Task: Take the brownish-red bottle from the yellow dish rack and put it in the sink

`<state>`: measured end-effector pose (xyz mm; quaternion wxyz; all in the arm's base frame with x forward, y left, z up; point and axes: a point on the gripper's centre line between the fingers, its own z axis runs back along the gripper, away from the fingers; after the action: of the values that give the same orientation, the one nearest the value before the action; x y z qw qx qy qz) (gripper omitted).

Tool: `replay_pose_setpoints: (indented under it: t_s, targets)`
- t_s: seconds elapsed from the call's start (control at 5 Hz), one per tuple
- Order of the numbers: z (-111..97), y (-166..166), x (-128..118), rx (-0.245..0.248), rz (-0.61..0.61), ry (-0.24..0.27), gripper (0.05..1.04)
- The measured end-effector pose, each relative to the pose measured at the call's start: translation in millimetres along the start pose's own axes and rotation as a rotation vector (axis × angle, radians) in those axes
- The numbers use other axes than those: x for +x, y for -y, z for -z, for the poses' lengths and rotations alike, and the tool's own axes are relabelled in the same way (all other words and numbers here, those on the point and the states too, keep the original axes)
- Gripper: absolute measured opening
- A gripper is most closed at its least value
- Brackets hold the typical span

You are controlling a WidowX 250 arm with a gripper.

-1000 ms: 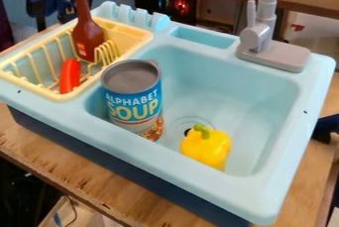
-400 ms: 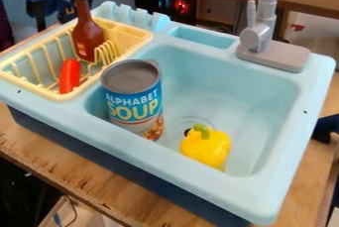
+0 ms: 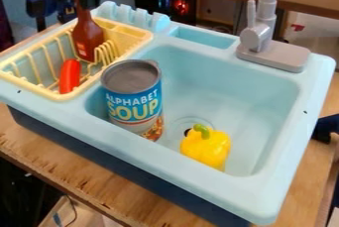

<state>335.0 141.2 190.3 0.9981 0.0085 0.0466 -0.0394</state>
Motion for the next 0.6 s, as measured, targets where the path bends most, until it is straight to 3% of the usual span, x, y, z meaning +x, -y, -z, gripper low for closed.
replay_pose_setpoints:
  t_s: [0.4,0.6]
  targets:
    - [5.2,3.4,4.1,-0.022,-0.026,0.021,0.387]
    - [5.2,3.7,5.0,-0.027,-0.025,0.028,0.342]
